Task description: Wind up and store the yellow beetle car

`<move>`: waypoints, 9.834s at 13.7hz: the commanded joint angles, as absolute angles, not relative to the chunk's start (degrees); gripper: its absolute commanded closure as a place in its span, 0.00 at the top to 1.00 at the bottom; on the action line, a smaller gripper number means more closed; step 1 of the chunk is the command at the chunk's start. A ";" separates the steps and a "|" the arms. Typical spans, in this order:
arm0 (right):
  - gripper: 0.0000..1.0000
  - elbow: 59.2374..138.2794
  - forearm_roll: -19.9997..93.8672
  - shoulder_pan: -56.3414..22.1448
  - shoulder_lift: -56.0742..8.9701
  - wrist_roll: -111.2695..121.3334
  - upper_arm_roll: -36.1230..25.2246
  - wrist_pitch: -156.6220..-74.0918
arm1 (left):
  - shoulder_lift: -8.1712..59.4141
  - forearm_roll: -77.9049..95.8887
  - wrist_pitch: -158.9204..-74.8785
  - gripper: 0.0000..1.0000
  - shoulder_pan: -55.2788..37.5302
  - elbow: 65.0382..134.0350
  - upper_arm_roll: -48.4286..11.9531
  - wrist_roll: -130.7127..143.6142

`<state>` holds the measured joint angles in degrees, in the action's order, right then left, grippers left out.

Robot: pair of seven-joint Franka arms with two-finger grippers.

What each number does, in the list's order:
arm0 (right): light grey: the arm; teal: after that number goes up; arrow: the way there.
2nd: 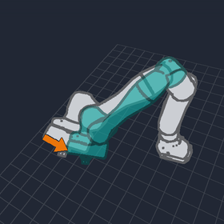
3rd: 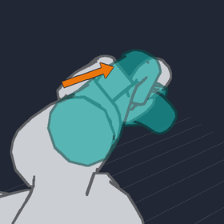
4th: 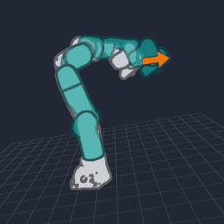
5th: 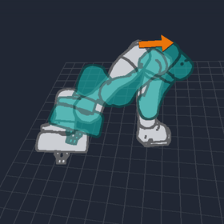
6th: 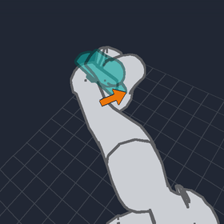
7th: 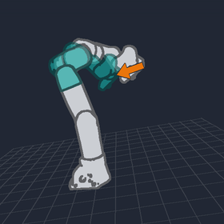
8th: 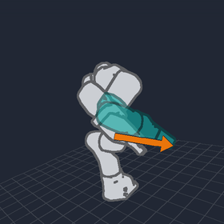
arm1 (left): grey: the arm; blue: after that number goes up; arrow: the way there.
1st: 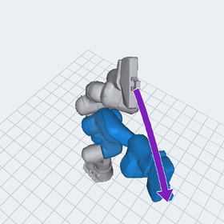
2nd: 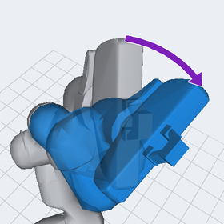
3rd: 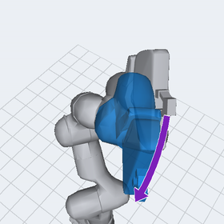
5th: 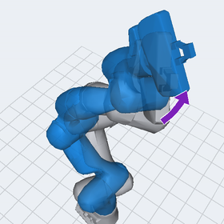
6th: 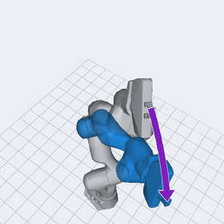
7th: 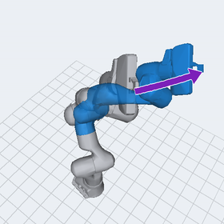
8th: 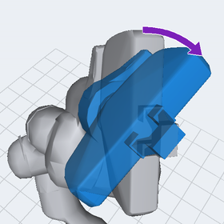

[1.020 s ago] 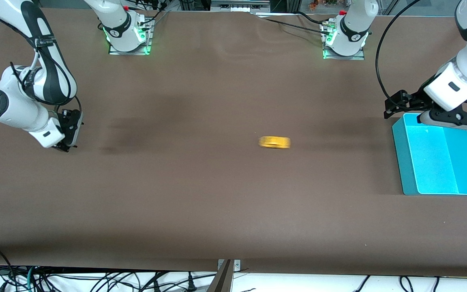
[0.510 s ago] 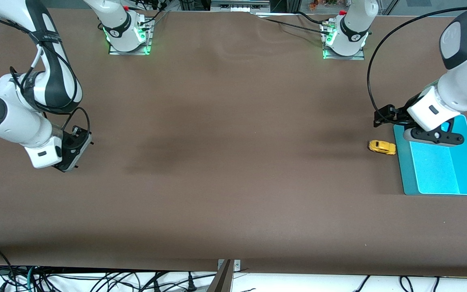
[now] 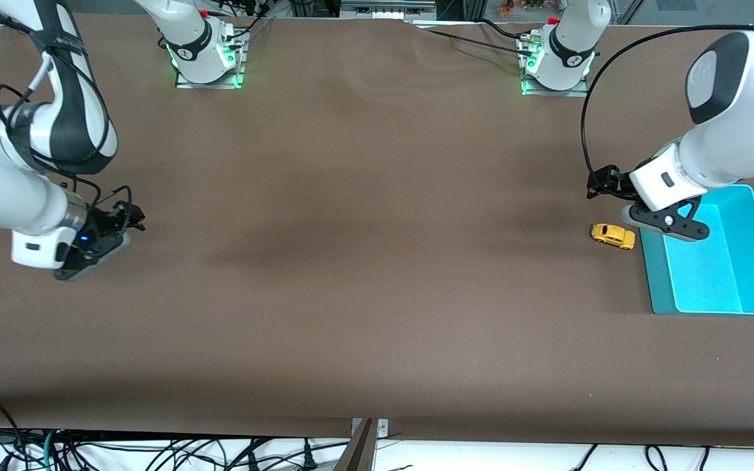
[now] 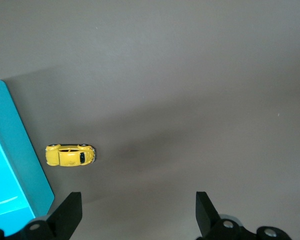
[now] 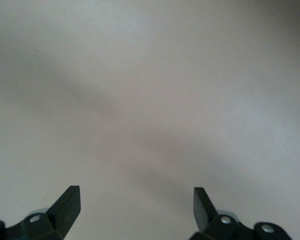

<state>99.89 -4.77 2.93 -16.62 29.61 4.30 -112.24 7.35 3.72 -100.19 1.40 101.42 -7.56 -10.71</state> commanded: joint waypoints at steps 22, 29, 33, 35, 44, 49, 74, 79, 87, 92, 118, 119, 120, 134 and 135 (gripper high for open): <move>1.00 94.74 1.32 -1.14 -1.05 -2.99 -2.81 -93.43 | 0.70 6.24 -130.52 1.00 7.82 134.82 -7.56 -78.30; 1.00 94.57 1.41 -1.05 -1.41 -2.55 -2.81 -93.08 | 5.17 6.42 -141.48 1.00 10.37 137.29 -7.56 -96.64; 1.00 94.66 1.58 -0.79 -1.67 -1.67 -4.47 -92.19 | 9.75 8.79 -145.36 1.00 12.82 137.55 -7.56 -105.00; 1.00 94.48 1.76 -0.79 -2.11 -1.76 -4.57 -92.37 | 11.42 8.79 -146.77 1.00 14.32 137.55 -7.56 -106.78; 1.00 94.48 1.85 -0.79 -2.11 -1.76 -4.57 -92.11 | 14.15 8.26 -151.87 1.00 16.78 136.67 -7.38 -111.79; 1.00 94.48 1.93 -0.70 -2.11 -1.76 -4.66 -91.76 | 15.73 8.17 -156.00 1.00 16.79 136.06 -7.21 -112.24; 1.00 94.48 2.20 -0.70 -2.11 -1.76 -5.10 -91.49 | 13.46 8.70 -151.73 0.33 18.19 133.25 -8.69 -109.89; 1.00 94.57 2.20 -0.70 -2.20 -1.76 -5.10 -91.49 | 7.92 8.70 -140.13 0.33 18.28 130.01 -11.69 -101.43; 1.00 94.57 2.20 -0.70 -2.20 -1.76 -5.10 -91.49 | 10.36 7.91 -129.29 0.35 24.43 117.87 -4.67 -114.50; 1.00 94.57 2.20 -0.70 -2.20 -1.76 -5.10 -91.49 | 16.16 8.00 -130.25 0.36 28.91 115.06 -3.78 -120.31; 1.00 94.57 2.20 -0.70 -2.20 -2.72 -5.19 -91.58 | 6.70 9.58 -103.21 1.00 18.75 107.67 -3.34 -60.13; 1.00 94.48 2.20 -0.70 -2.20 -2.72 -5.19 -91.58 | 4.24 9.67 -102.14 1.00 16.02 107.67 -3.17 -51.07; 1.00 94.57 2.20 -0.70 -2.20 -2.72 -5.19 -91.58 | 2.39 9.58 -101.95 1.00 13.30 107.67 -2.90 -42.89; 1.00 94.48 2.20 -0.53 -2.28 -1.94 -5.18 -91.58 | 0.16 7.65 -90.00 1.00 -2.29 97.93 2.72 0.18; 1.00 94.40 2.20 -0.53 -2.46 -1.67 -5.19 -91.58 | 0.44 6.69 -90.09 1.00 -2.46 97.48 2.55 0.35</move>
<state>95.17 1.51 -0.79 -2.26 -2.16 -5.09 -92.60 -3.89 7.73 -90.87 -1.36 102.20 1.85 0.10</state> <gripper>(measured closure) 0.000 0.000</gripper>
